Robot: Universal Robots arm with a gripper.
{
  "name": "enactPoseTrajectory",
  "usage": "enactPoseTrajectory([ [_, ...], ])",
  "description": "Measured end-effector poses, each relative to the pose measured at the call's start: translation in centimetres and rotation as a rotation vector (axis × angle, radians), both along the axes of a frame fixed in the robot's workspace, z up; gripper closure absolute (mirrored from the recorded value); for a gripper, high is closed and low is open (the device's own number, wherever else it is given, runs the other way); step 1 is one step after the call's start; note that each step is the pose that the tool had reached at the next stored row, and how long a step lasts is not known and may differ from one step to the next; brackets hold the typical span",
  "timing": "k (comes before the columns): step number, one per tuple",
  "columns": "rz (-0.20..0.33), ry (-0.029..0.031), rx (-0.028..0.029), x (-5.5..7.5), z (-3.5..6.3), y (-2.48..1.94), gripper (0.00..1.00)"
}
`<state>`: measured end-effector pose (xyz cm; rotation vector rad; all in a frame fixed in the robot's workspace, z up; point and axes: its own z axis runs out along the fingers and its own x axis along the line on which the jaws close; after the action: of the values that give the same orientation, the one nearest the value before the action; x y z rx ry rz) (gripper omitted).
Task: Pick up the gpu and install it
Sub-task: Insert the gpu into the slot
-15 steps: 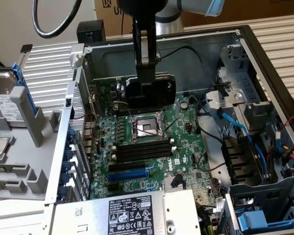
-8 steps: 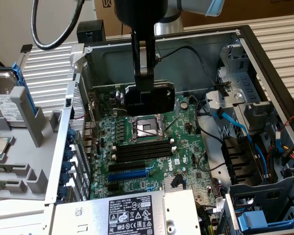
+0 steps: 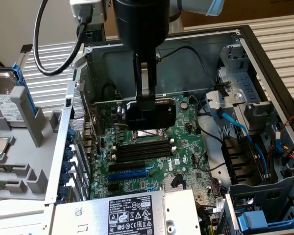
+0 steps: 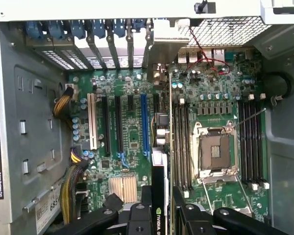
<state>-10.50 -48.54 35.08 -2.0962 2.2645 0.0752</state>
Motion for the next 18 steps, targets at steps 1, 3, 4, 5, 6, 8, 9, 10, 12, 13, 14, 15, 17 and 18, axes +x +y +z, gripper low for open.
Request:
enactPoseTrajectory([
  [1,0.0,0.0,0.0001,0.0,-0.18,-0.16,0.74],
  [3,0.0,0.0,0.0001,0.0,-0.56,-0.37,0.74],
  [4,0.0,0.0,0.0,0.0,-0.88,-0.55,0.74],
  [5,0.0,0.0,0.0,0.0,-1.03,-0.63,0.74],
  [6,0.0,-0.0001,0.0002,0.0,-1.28,-0.78,0.74],
  [8,0.0,0.0,0.0,0.0,-1.3,-0.82,0.74],
  [9,0.0,0.0,0.0,0.0,-1.32,-0.86,0.74],
  [10,0.0,0.0,0.0,0.0,-1.35,-0.93,0.74],
  [12,0.0,0.0,0.0001,0.0,-1.36,-0.94,0.74],
  [13,0.0,0.0,0.0,0.0,-1.36,-0.94,0.74],
  [14,0.0,0.0,0.0,0.0,-1.36,-0.94,0.74],
  [15,0.0,0.0,0.0001,0.0,-1.36,-0.94,0.74],
  [17,0.0,0.0,0.0001,0.0,-1.36,-0.94,0.74],
  [18,0.0,0.0,0.0,0.0,-1.36,-0.94,0.74],
])
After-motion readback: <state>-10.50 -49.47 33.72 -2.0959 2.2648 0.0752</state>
